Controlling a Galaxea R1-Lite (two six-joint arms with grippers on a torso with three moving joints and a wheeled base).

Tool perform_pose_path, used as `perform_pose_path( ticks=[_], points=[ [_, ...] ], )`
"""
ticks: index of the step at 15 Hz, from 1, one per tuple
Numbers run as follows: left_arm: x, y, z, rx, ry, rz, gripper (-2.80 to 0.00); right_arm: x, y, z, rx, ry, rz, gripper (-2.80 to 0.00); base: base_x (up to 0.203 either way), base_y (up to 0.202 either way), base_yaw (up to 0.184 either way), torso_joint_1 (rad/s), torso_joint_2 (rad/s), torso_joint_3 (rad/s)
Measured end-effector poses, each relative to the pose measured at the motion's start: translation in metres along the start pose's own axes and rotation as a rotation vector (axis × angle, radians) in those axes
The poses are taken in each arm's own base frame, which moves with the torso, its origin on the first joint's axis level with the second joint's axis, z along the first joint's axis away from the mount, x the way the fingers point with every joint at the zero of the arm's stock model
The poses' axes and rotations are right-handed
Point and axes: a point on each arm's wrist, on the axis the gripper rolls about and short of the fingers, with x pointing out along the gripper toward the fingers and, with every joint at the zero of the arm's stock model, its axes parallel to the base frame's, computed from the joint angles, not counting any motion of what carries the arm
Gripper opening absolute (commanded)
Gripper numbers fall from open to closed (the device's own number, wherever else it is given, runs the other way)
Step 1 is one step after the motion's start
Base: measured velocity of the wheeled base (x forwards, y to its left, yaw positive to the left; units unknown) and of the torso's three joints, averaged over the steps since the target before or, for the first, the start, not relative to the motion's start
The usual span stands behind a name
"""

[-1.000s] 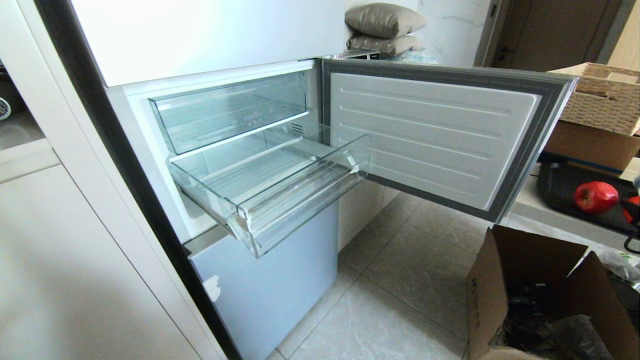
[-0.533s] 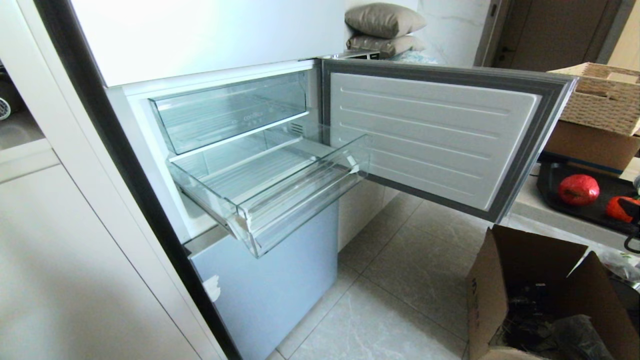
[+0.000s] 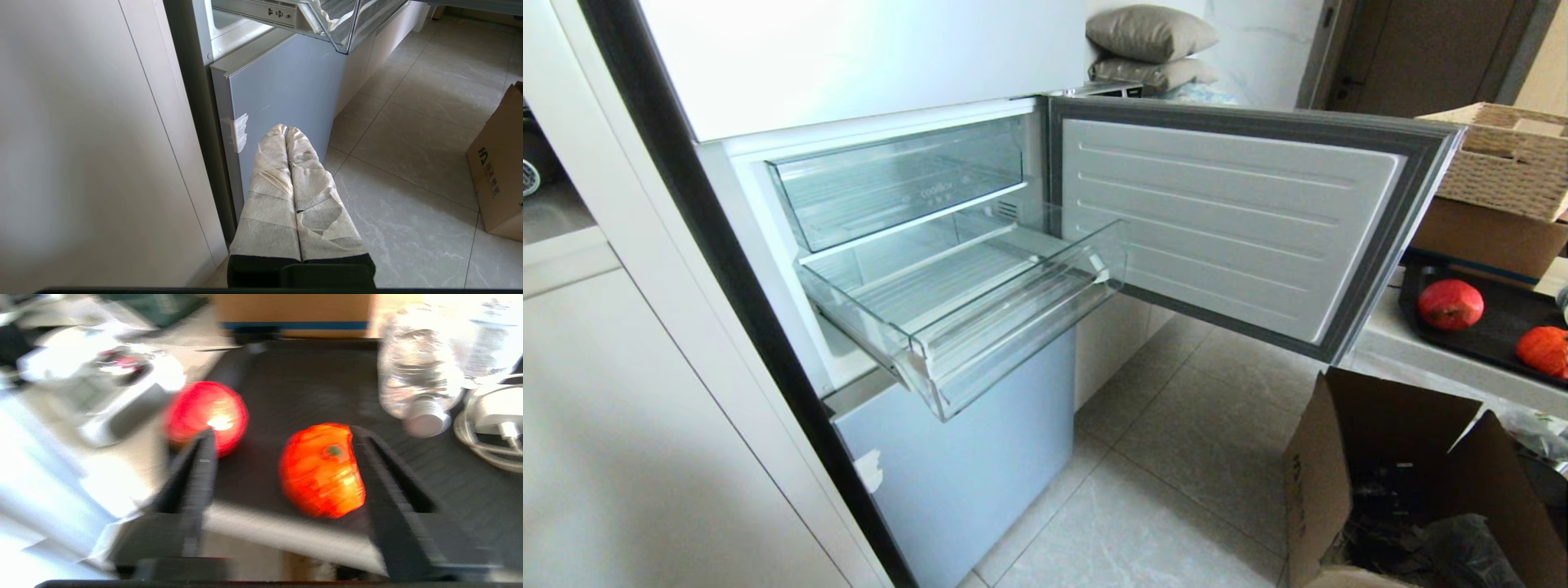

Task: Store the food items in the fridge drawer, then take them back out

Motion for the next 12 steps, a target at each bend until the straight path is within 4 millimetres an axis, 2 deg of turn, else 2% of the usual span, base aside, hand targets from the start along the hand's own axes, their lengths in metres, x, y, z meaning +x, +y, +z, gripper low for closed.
perform_pose_path(
  ticks=[2, 6, 9, 12],
  points=[
    [0.000, 0.000, 0.000, 0.000, 0.000, 0.000, -2.80, -0.029, 0.032, 0.004, 0.000, 0.017, 0.049, -2.80, 0.000, 0.000, 0.000, 0.000, 0.00, 0.000],
    [0.000, 0.000, 0.000, 0.000, 0.000, 0.000, -2.80, -0.085, 0.093, -0.002, -0.044, 0.052, 0.191, -2.80, 0.000, 0.000, 0.000, 0.000, 0.00, 0.000],
    [0.000, 0.000, 0.000, 0.000, 0.000, 0.000, -2.80, -0.113, 0.113, -0.006, -0.146, 0.042, 0.259, -2.80, 0.000, 0.000, 0.000, 0.000, 0.00, 0.000],
    [0.000, 0.000, 0.000, 0.000, 0.000, 0.000, -2.80, -0.128, 0.118, -0.012, -0.156, 0.057, 0.287, -2.80, 0.000, 0.000, 0.000, 0.000, 0.00, 0.000]
  ],
)
